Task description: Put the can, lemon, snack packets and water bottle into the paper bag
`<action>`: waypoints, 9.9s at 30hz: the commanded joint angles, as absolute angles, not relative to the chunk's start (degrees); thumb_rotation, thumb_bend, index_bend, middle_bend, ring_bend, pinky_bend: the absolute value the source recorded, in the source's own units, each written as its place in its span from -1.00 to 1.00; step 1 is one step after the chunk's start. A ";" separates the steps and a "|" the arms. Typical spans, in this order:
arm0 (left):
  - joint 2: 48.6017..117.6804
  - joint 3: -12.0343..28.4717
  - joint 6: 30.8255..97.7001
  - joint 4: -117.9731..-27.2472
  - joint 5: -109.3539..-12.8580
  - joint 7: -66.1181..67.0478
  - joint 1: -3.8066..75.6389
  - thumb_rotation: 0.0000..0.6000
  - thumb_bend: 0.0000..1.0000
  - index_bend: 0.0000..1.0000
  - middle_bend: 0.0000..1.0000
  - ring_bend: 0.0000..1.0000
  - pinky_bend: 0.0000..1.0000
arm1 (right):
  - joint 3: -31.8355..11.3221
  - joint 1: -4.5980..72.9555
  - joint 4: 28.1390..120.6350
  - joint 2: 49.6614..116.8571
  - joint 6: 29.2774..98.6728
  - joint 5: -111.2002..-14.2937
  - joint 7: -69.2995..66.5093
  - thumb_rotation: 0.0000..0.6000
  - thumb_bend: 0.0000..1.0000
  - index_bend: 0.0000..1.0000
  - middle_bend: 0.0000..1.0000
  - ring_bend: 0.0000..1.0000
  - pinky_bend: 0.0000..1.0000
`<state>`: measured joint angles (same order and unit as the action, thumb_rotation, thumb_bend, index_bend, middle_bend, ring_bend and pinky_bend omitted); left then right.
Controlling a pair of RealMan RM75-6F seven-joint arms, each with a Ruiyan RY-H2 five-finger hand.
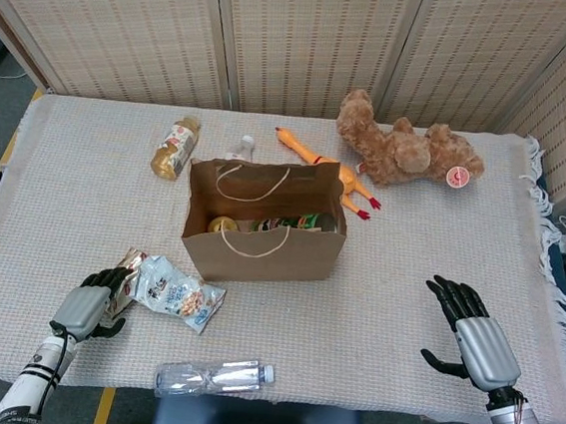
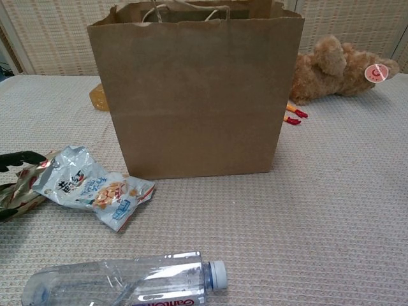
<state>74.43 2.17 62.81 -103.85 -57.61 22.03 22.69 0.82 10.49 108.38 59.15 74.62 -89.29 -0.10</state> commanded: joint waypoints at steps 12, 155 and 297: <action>76.46 1.60 61.27 -102.06 -53.70 24.19 24.31 1.00 -0.26 -1.00 -1.00 -1.00 -0.84 | 0.84 10.46 108.67 59.42 74.44 -88.85 0.32 1.00 -0.76 -0.97 -1.00 -1.00 -1.00; 61.03 -6.23 75.98 -89.07 -103.33 -17.26 14.39 1.00 -0.13 -0.88 -0.94 -1.00 -0.66 | 0.89 11.90 107.54 61.14 72.07 -87.36 1.73 1.00 -0.76 -0.93 -1.00 -1.00 -1.00; 78.45 30.51 63.32 -108.49 -43.10 6.66 56.64 1.00 0.38 0.38 0.39 0.27 0.46 | 0.27 14.29 107.21 60.06 66.99 -83.00 -2.16 1.00 -0.76 -0.90 -1.00 -1.00 -1.00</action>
<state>77.58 30.89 63.71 -109.06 -43.90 6.24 55.84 0.32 14.21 107.26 60.11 67.14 -83.16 -2.02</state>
